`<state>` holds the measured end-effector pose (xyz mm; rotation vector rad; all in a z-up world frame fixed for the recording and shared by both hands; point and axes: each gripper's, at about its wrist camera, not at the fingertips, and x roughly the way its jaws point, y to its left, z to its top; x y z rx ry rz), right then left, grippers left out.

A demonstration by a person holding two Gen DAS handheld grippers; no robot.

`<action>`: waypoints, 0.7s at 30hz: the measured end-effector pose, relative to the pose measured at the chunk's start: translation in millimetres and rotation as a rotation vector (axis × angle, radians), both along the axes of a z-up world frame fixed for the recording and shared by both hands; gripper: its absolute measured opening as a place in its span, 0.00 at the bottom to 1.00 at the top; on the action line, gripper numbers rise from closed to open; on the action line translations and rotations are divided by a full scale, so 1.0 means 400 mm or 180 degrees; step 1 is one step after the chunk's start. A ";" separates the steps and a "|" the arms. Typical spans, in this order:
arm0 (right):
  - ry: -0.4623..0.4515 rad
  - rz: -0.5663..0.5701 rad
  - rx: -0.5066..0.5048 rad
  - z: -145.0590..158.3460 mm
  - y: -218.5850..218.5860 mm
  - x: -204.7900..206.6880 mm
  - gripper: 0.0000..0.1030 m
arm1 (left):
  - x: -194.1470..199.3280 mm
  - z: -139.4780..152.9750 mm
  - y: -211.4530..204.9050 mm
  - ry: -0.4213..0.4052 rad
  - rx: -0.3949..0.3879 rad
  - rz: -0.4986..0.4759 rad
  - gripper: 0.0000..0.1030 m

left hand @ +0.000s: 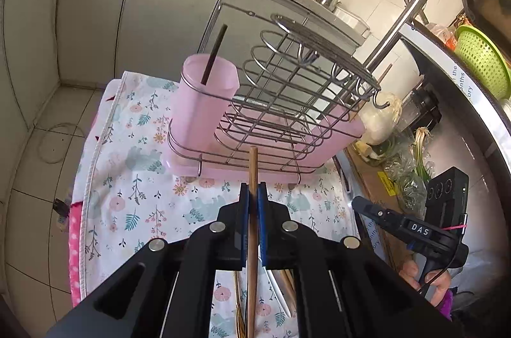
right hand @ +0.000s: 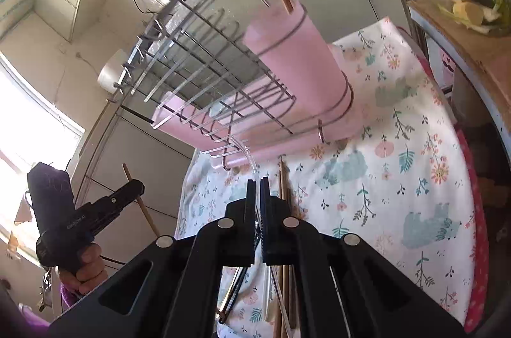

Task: Organize utensils
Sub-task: 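Lift the right tool's chopstick above the holder while the left tool raises its chopstick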

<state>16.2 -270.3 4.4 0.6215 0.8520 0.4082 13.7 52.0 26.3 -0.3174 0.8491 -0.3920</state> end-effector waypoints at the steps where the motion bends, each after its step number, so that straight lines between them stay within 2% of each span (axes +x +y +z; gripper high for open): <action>1: -0.0091 -0.0019 0.0017 0.022 -0.004 -0.001 0.03 | 0.000 0.012 0.006 -0.0043 -0.0014 0.0014 0.04; 6: -0.0591 -0.0107 0.0073 0.130 -0.026 0.012 0.03 | 0.000 0.082 0.033 -0.0289 -0.0028 0.0116 0.04; 12: -0.0985 -0.0153 0.0160 0.229 -0.040 0.058 0.03 | 0.002 0.196 0.064 -0.0621 -0.0007 0.0251 0.04; 21: -0.1336 -0.0171 0.0270 0.345 -0.047 0.137 0.03 | 0.034 0.360 0.093 -0.1093 0.0124 0.0421 0.05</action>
